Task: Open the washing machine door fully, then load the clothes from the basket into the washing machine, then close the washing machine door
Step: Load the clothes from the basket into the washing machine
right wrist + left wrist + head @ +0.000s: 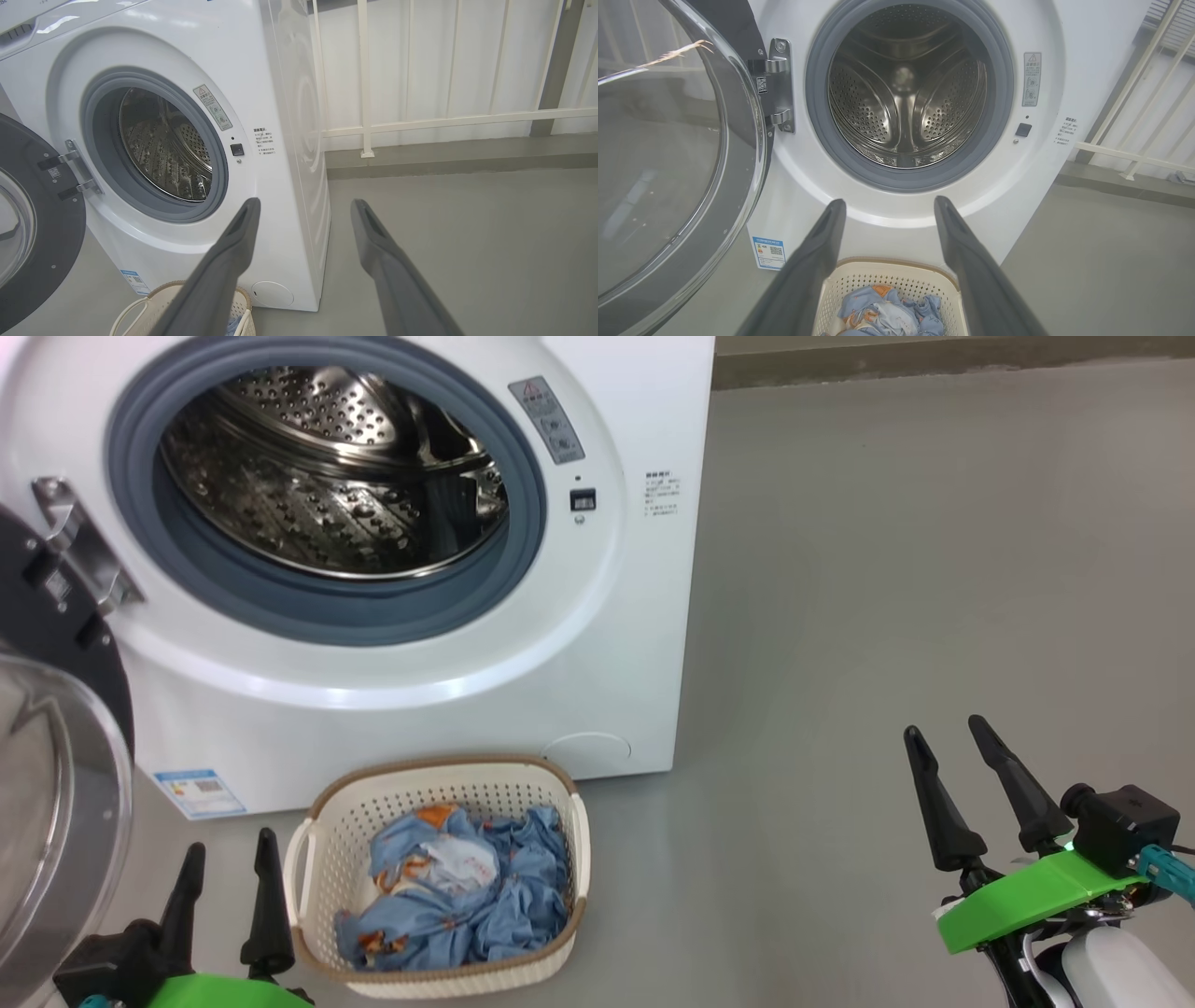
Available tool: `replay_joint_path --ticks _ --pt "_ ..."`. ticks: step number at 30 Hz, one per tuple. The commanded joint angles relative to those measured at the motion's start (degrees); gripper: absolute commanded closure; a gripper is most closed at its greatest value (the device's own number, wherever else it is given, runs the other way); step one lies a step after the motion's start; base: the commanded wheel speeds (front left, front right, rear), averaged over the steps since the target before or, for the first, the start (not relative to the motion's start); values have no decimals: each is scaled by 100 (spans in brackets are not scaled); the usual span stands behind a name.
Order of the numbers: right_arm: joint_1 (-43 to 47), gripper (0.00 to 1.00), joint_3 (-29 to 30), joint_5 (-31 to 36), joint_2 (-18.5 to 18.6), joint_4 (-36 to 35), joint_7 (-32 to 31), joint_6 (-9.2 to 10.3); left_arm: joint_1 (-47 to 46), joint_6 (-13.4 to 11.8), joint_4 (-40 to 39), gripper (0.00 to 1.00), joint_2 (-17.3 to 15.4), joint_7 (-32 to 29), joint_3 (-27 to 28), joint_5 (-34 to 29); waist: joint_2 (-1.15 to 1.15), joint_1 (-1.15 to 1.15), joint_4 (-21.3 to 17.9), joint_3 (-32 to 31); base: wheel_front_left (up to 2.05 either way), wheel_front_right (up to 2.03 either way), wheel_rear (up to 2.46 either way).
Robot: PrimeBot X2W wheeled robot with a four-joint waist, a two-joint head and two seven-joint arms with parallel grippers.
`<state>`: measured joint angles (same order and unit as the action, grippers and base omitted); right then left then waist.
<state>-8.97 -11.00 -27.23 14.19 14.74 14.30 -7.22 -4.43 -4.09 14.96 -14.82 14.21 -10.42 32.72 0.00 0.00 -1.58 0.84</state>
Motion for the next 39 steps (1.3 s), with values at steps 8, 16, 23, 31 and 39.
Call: replay_joint_path --ticks 8,16,23,31,39 --pt "-149 0 -128 19 66 -126 70 -26 -258 -76 -123 0 -165 53 183 18 0 0 14 -1 141 -141 0" --pt "-139 0 -149 19 66 -120 70 -26 -250 -58 -115 0 -162 56 164 51 0 0 24 -33 59 -59 0" --pt "-136 0 -176 9 81 -122 70 -26 -243 -61 -109 0 -165 59 143 54 0 0 30 -38 0 0 0" --pt "-151 0 -174 1 84 -117 70 -26 -251 -81 -95 0 -176 61 126 49 0 0 39 -21 0 0 0" --pt "-157 0 -169 8 67 -124 70 -26 -260 -99 -75 0 -191 64 125 47 0 0 43 -15 0 0 0"
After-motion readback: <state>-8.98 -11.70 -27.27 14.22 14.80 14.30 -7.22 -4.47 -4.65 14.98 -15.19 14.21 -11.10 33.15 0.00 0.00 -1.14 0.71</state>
